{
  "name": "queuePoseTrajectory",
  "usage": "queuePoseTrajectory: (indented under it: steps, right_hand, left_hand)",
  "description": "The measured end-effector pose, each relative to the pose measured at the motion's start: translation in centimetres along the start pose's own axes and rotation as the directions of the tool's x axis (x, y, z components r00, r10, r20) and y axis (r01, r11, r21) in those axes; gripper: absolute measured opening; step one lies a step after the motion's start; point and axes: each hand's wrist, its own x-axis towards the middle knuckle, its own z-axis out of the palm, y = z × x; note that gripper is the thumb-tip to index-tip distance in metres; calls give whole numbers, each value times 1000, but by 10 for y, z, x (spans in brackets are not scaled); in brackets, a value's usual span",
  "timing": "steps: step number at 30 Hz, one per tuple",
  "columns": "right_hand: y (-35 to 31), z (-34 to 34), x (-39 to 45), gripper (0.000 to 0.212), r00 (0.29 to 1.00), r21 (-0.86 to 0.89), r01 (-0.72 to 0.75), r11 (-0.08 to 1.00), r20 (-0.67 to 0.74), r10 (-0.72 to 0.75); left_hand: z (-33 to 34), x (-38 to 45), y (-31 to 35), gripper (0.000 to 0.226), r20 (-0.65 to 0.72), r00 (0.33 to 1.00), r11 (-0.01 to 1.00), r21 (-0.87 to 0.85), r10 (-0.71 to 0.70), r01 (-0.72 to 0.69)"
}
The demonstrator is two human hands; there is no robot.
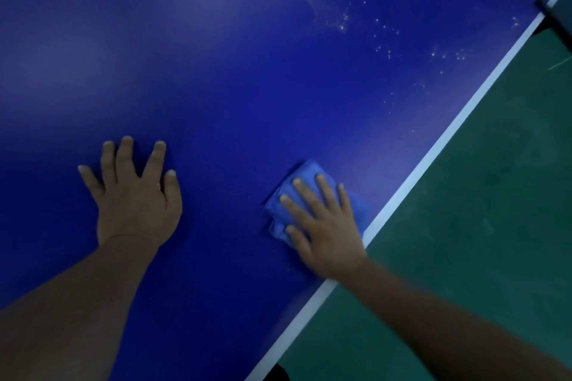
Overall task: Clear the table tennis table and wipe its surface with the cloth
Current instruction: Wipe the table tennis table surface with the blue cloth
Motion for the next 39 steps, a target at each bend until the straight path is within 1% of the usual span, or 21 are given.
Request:
queuePoseTrajectory:
  steps: [1,4,6,8,11,16,17,18,19,20,21,22,23,24,26,28,30,32,34,36,39]
  right_hand:
    - [20,-1,13,51,1000,-30,-12,999,-6,12]
    - [55,-7,55,54,980,-29,-198,980,-27,197]
    - [39,-4,63,55,982,-25,-189,982,-27,188]
    - [10,1,45,53,1000,-37,9,999,-26,-9]
    - [-11,5,-9,49,938,-4,345,938,13,-345]
    - [42,-1,-76,37,820,-80,572,816,63,-569]
    - [63,-8,-77,34,838,-135,546,827,77,-541]
    - [82,-16,-75,32,900,-181,435,882,67,-430]
    - [97,-27,-71,32,973,-210,228,951,18,-229]
    - [108,-39,-68,31,998,-206,-40,978,-56,30]
    - [113,-50,-66,29,960,-186,-269,945,-134,247]
    - [112,-56,-64,28,903,-162,-414,896,-197,382]
    - [106,-57,-60,33,862,-135,-480,867,-256,438]
    - [94,-53,-53,37,851,-111,-490,864,-278,446]
    - [52,-40,-35,41,884,-87,-418,904,-271,382]
    - [7,-14,-22,42,951,-71,-265,962,-185,248]
    - [-30,9,-23,46,981,-28,-189,981,-51,188]
    - [-26,10,-19,47,990,44,-131,990,-46,133]
    - [3,3,2,47,995,37,-73,997,-58,75]
    - [35,-8,28,49,972,-4,-193,981,-134,190]
    - [55,-16,53,53,841,75,-520,851,-129,526]
  left_hand:
    - [0,1,0,55,7,1000,1000,5,0,0]
    - [0,1,-1,55,5,1000,1000,10,14,-14]
    - [0,0,-2,55,-2,1000,1000,-6,24,-24]
    - [0,0,-1,55,-2,1000,1000,-7,24,-24]
    - [0,0,-1,55,-16,999,999,-20,34,-34]
    - [-1,-5,-2,54,-90,988,990,-44,129,-133]
    - [-1,-6,-2,52,-103,982,985,-53,160,-166]
    - [-1,-8,-2,51,-112,975,978,-61,192,-200]
    - [-2,-9,-3,50,-116,969,971,-67,219,-228]
    - [-2,-10,-3,49,-118,964,967,-71,237,-246]
    - [-3,-11,-4,48,-120,962,964,-74,246,-256]
    - [-3,-11,-4,48,-124,960,962,-76,251,-261]
    - [-3,-12,-3,48,-126,957,960,-75,260,-270]
    - [-3,-13,-3,48,-127,953,956,-72,274,-285]
    - [-3,-14,-3,47,-125,943,946,-58,310,-319]
    - [-3,-14,-3,47,-123,937,942,-44,327,-334]
    - [-2,-14,-3,46,-124,937,942,-37,327,-334]
    - [0,-13,-3,49,-128,934,940,-34,333,-339]
    - [1,-11,-2,55,-132,932,939,-19,338,-344]
    - [2,-9,-2,56,-138,932,940,-7,336,-341]
    - [4,-8,-3,54,-147,930,941,8,337,-339]
